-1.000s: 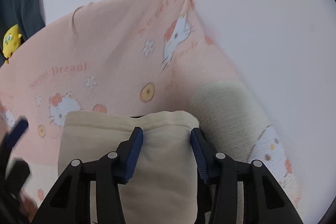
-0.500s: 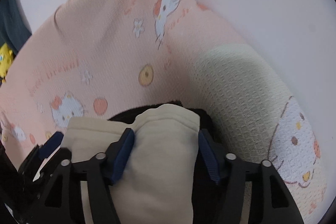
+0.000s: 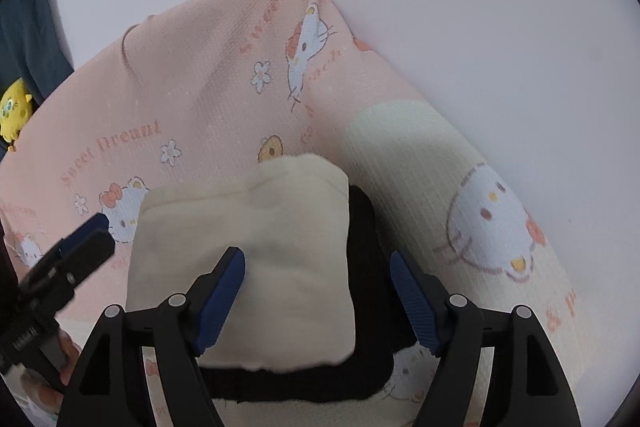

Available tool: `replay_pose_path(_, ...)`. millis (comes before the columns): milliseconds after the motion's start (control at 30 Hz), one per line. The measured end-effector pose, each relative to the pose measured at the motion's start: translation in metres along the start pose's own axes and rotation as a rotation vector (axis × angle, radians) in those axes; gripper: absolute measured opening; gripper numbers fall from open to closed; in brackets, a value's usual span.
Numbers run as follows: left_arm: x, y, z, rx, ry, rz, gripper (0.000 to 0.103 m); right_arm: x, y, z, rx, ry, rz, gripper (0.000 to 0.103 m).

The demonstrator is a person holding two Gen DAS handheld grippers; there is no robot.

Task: Fold clothes
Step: 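Open both grippers and release the cream bundle on the stack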

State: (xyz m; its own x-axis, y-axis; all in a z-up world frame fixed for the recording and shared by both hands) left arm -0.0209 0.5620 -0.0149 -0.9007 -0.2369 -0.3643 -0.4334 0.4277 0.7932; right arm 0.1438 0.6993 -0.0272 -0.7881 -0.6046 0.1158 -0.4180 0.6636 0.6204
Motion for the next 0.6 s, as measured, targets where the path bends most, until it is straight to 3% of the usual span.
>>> replay_pose_path(100,-0.005,-0.004,-0.017,-0.024,0.027,0.032,0.084,0.003,-0.009,-0.015,-0.039,-0.004,0.007,0.075)
replay_pose_path(200,-0.011,-0.012,-0.034,-0.036,0.052,0.079,0.085,0.009,-0.02,-0.032,-0.092,-0.032,0.022,0.078)
replay_pose_path(267,-0.014,-0.019,-0.043,-0.034,0.073,0.108,0.085,0.017,-0.029,-0.047,-0.143,-0.055,0.015,0.088)
replay_pose_path(367,-0.018,-0.03,-0.057,-0.03,0.106,0.151,0.085,0.03,-0.042,-0.065,-0.206,-0.073,-0.001,0.093)
replay_pose_path(600,-0.024,-0.065,-0.09,0.0,0.13,0.208,0.085,0.061,-0.083,-0.093,-0.248,-0.052,0.048,0.101)
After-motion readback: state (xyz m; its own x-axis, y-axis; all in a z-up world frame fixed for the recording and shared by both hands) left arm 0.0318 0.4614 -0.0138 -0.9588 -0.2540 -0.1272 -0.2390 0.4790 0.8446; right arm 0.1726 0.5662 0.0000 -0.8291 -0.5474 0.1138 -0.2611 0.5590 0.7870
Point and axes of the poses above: each gripper's, at about its wrist camera, not at the fingertips, and z roughly the way its jaws point, x to its left, y to its top, the point moved 7 cm from there along z, roughly the way its jaws point
